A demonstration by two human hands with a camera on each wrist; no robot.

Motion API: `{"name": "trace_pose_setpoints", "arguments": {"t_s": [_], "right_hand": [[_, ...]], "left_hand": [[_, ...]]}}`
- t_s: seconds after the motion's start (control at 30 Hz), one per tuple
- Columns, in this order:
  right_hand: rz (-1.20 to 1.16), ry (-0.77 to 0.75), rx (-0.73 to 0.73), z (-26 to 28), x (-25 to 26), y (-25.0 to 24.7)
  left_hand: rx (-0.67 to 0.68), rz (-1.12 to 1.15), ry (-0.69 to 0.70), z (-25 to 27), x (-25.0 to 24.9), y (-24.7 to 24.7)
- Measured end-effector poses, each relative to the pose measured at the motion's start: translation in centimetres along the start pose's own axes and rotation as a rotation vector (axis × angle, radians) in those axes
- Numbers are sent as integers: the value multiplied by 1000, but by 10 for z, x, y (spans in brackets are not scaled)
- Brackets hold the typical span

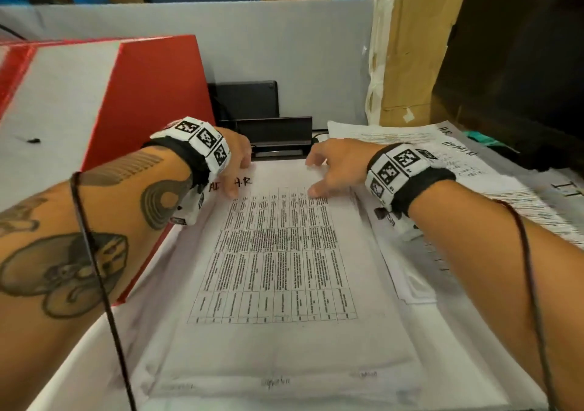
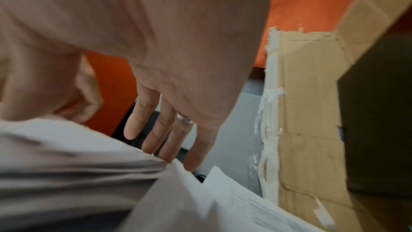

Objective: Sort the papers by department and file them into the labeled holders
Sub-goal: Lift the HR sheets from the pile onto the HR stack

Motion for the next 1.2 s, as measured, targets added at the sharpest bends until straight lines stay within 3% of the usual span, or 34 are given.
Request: {"name": "trace_pose_setpoints", "arguments": {"t_s": [0.17,0.4,0.5,0.6,0.67,0.73,0.77,0.87,1.1,1.2], "right_hand": [[29,6,14,-18,11,4],[-162,-32,-290,-27,15,-18],[-165,-115,-309,-25,14,-26],[-136,-167,-249,-21,4,-31],[-116,-149,-194,-16,-6,-36],[-93,-111,-137,-13,-17,-40],[-96,-96,-121,-12,-22,-41],[-87,-62,-106,-9,-28,-42],[-68,-77,-64,-8,-24,-30],[-75,-102,-57,-6,-18,-29]], "left_hand": [[-218,-62,-34,9,0,-22],[-350,-17,-49,36,-4,-55],[-252,198,103,46,-9,-62],[11,378,140,48,-4,-55],[77,371,121,40,3,-45],[-17,271,133,30,2,-40],[-1,244,130,26,0,-34],[198,245,57,15,-7,-8],[-141,94,79,11,-11,-7],[-173,109,73,10,-3,-8]]}}
Point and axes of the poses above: each hand's wrist, its own z-axis away from the middle knuckle, its own y-axis out of the palm, x = y × z, the point moved 5 cm from there along -z, towards the middle knuckle, and after that the axes turned 10 degrees about z, right-handed, at the moved point
